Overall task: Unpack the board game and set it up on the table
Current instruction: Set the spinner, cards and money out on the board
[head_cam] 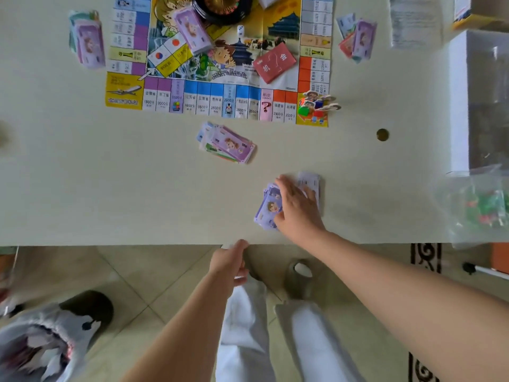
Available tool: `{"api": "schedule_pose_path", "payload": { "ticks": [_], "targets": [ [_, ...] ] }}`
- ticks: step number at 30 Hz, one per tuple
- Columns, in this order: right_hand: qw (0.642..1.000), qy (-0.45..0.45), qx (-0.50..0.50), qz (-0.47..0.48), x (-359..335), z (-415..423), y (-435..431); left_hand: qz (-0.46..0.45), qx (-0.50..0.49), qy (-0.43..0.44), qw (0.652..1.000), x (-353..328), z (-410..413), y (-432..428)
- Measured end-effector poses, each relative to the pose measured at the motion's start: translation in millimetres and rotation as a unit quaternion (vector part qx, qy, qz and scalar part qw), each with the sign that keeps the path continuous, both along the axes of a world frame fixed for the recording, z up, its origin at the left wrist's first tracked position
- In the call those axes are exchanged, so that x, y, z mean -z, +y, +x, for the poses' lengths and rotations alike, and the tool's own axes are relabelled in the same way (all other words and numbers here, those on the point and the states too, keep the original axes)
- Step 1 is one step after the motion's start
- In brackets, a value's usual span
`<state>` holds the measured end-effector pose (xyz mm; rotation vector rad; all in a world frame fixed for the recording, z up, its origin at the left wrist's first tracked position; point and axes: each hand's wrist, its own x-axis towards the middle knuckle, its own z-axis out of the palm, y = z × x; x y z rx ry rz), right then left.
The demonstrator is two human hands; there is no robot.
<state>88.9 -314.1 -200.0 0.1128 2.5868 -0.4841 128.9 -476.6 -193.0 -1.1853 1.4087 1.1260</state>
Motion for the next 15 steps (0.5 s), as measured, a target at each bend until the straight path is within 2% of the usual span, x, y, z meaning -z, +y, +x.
{"api": "schedule_pose_path", "payload": {
  "ticks": [3,8,10,15],
  "targets": [
    [1.0,0.023,-0.009,-0.018,-2.2,19.8,-3.9,0.062,-0.103,-0.018,0.993,5.2,15.5,13.4],
    [0.996,0.054,-0.006,-0.069,0.1,56.9,-13.6,0.157,-0.268,0.011,0.95,17.4,25.6,33.2],
    [0.995,0.049,-0.002,-0.085,-0.8,66.0,-14.9,0.146,-0.269,0.026,0.951,18.9,29.9,38.4],
    [0.995,0.013,-0.01,-0.102,1.5,70.0,-10.7,0.027,-0.149,0.118,0.981,18.0,46.8,31.4]
  ]
}}
